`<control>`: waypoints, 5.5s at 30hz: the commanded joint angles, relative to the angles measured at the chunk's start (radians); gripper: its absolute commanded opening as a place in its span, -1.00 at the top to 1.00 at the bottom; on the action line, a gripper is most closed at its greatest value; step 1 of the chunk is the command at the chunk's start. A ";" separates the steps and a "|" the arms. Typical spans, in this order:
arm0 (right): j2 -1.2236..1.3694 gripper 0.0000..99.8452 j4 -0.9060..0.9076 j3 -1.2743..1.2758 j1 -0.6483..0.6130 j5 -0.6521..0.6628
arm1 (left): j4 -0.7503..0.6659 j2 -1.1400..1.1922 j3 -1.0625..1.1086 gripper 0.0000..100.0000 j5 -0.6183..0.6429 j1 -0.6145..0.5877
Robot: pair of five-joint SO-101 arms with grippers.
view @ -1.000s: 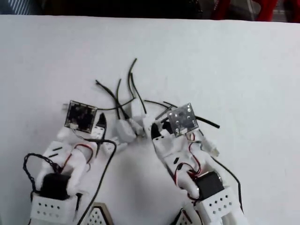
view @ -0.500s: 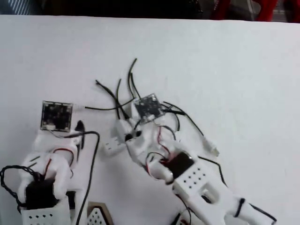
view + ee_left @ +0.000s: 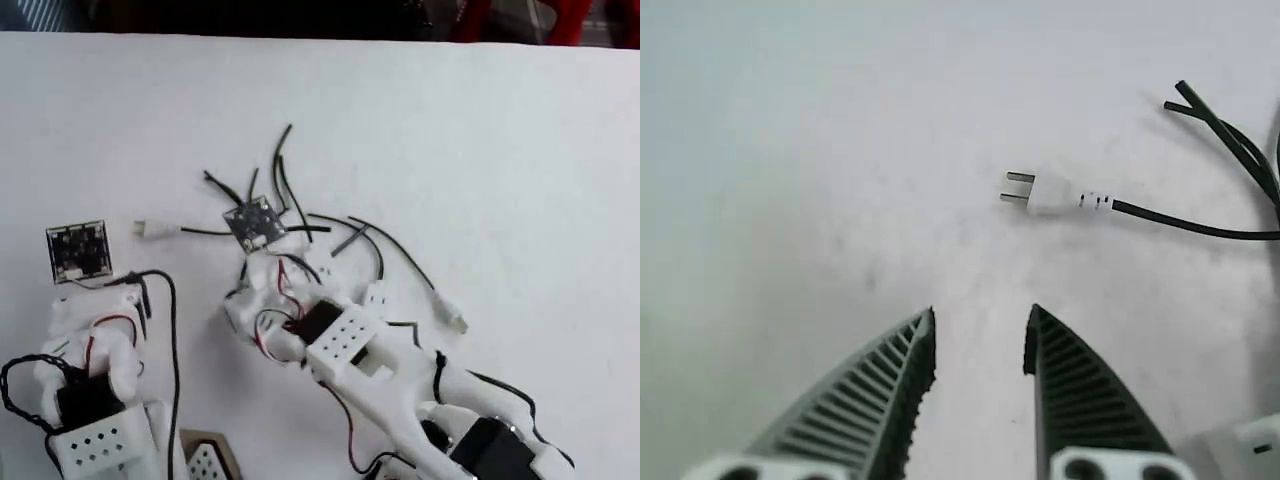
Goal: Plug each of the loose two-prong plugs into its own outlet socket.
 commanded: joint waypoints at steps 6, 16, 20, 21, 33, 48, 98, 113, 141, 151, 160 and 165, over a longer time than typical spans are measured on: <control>0.005 0.97 -0.021 -0.041 -0.053 -0.006 | -0.026 -0.010 0.006 0.68 0.011 -0.008; 0.005 0.97 -0.021 -0.008 -0.073 -0.006 | -0.025 -0.010 0.008 0.68 0.011 -0.008; 0.005 0.97 -0.045 -0.005 -0.045 -0.006 | -0.023 -0.010 0.008 0.68 0.011 -0.008; 0.007 0.97 -0.056 -0.005 -0.036 -0.006 | -0.023 -0.010 0.008 0.68 0.011 -0.008; 0.107 0.97 -0.054 -0.008 -0.031 -0.003 | -0.023 -0.010 0.009 0.68 0.011 -0.008; 0.110 0.97 0.010 0.035 -0.048 0.190 | -0.029 -0.012 0.025 0.68 0.011 -0.008; 0.148 0.97 0.285 -0.068 -0.059 0.104 | -0.031 -0.012 0.029 0.68 0.009 -0.007; 0.165 0.97 0.217 -0.046 -0.104 0.014 | -0.031 -0.012 0.029 0.68 0.008 -0.007; 0.406 0.97 0.513 -0.365 -0.082 0.183 | -0.031 -0.012 0.031 0.68 0.005 -0.007; -0.120 0.97 0.596 -0.364 0.012 0.184 | -0.032 -0.012 0.038 0.68 0.005 -0.007; -0.417 0.97 0.611 -0.365 0.147 0.184 | -0.032 -0.012 0.038 0.68 0.003 -0.007; -0.478 0.97 0.605 -0.367 0.251 0.184 | -0.041 -0.012 0.041 0.68 0.003 -0.007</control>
